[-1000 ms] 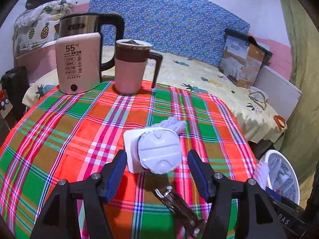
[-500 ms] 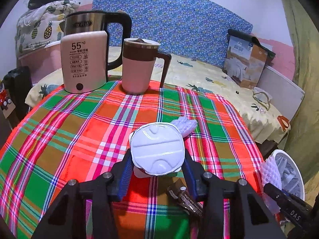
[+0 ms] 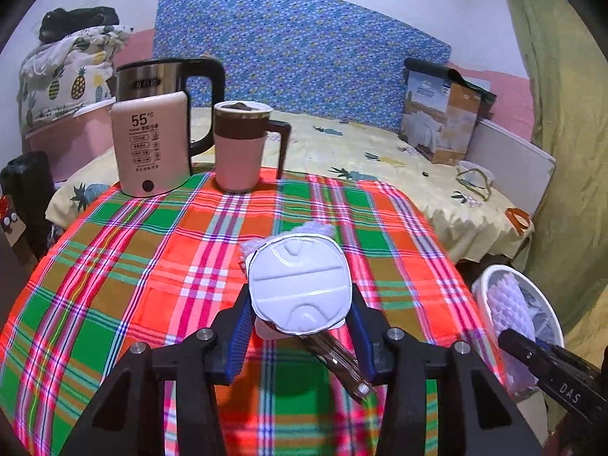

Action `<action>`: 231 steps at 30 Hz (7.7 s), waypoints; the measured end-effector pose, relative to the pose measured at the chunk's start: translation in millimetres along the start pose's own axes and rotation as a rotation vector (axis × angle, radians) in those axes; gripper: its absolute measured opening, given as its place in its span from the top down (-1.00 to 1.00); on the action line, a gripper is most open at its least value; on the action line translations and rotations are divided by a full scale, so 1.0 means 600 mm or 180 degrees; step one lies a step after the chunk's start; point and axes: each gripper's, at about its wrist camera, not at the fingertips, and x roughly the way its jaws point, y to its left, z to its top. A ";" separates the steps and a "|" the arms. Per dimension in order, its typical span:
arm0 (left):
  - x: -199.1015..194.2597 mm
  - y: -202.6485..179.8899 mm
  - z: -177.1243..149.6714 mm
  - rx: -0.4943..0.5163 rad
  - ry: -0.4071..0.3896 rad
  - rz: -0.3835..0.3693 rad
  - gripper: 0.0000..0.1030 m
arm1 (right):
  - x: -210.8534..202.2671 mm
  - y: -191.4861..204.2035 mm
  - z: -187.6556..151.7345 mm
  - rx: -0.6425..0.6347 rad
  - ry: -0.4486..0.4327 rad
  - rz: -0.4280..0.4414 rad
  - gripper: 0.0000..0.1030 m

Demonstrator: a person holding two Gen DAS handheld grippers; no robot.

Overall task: Collect trash
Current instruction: 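Grasp the white plastic lid with the left tool while the right tool grasps the white foam mesh sleeve, then carry the lid with the left tool while the right tool carries the foam sleeve to the wastebasket, then release the lid into the wastebasket with the left tool while the right tool releases the foam sleeve, then move both open tools back over the plaid bed toward the remaining trash, then grasp the brown snack packet with the right tool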

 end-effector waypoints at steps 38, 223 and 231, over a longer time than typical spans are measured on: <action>-0.038 -0.274 -0.054 0.0717 0.0245 -0.0885 0.10 | -0.103 -0.144 -0.022 0.0249 -0.0293 -0.0434 0.53; 0.145 0.059 0.054 0.0931 0.0334 -0.0378 -0.04 | 0.118 0.112 -0.021 -0.0691 0.0588 0.0408 0.48; 0.210 0.045 0.069 0.1176 0.0472 -0.0285 -0.04 | 0.113 0.072 -0.016 -0.0497 0.0587 0.0379 0.48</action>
